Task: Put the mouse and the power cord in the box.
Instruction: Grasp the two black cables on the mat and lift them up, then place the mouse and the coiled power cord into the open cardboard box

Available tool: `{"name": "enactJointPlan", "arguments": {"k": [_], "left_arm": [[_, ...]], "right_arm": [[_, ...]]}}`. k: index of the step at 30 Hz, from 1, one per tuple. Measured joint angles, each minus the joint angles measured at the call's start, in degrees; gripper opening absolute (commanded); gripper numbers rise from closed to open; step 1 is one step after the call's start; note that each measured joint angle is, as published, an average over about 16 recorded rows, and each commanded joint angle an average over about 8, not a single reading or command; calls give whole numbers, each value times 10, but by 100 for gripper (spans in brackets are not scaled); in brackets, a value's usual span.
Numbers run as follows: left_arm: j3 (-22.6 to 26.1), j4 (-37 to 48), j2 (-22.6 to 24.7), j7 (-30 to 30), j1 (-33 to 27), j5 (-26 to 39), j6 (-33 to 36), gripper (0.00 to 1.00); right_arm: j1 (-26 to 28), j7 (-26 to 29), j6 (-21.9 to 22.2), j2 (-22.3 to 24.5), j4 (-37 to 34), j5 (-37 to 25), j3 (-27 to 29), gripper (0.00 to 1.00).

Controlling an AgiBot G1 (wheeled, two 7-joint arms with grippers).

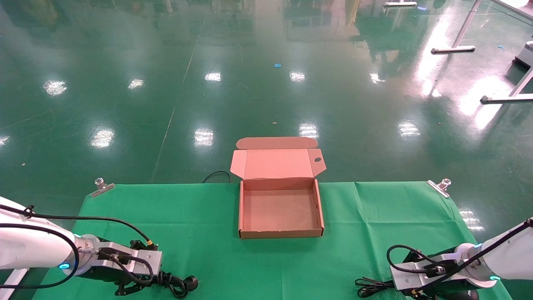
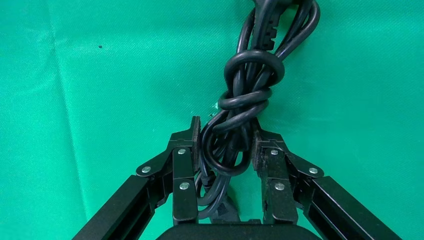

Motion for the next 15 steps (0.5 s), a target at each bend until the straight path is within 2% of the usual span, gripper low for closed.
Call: {"name": "enactJointPlan", "arguments": {"k": [15], "left_arm": [[-5,1,-5,-1,-1,-7,9,0]], "right_arm": [[5,1,-6,4,-1,3,2,0]]}}
